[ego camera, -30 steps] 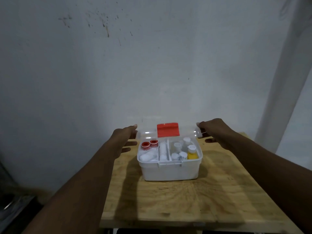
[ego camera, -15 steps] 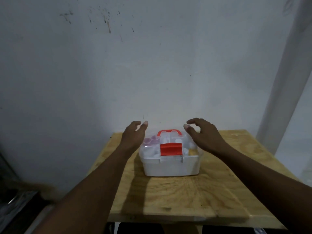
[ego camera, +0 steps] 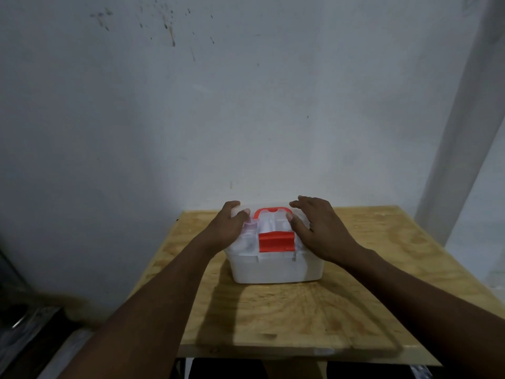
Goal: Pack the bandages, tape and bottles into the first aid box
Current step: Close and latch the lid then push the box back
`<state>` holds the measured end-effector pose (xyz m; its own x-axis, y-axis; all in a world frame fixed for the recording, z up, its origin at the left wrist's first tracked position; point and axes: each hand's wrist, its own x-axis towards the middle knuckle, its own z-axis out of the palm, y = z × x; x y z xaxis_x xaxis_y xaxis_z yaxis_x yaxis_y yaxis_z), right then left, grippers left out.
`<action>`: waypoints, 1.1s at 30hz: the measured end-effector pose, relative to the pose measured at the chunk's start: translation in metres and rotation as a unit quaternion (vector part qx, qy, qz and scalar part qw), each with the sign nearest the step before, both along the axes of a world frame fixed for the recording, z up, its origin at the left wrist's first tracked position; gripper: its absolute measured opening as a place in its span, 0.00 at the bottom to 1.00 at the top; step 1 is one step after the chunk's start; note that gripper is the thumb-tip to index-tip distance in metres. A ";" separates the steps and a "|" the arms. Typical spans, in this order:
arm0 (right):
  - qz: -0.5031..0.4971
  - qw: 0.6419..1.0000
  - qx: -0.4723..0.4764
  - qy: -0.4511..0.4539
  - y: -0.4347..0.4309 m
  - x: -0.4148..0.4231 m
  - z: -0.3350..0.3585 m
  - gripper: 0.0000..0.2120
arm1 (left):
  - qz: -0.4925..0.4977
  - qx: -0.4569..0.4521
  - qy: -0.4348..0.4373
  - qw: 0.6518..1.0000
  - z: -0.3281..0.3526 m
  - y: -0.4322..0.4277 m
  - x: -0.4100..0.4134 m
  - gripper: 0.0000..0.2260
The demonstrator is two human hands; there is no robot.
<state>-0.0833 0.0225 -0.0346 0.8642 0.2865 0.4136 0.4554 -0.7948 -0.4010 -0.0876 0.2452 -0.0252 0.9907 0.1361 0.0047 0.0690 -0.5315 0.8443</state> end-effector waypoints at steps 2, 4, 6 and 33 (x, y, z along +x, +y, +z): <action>0.003 1.000 -0.005 0.010 -0.002 0.002 -0.001 0.37 | 0.000 -0.019 0.006 1.000 0.001 0.001 0.000 0.23; 0.013 0.999 -0.021 0.020 -0.004 0.004 -0.001 0.40 | 0.005 -0.035 0.007 0.999 0.000 0.001 0.001 0.23; 0.027 0.999 -0.032 0.032 -0.007 0.005 -0.001 0.46 | 0.007 -0.040 0.010 0.999 0.000 0.001 0.002 0.23; 0.060 0.991 -0.123 -0.002 -0.015 0.002 0.001 0.54 | 0.021 -0.083 0.026 0.996 0.003 -0.002 -0.001 0.24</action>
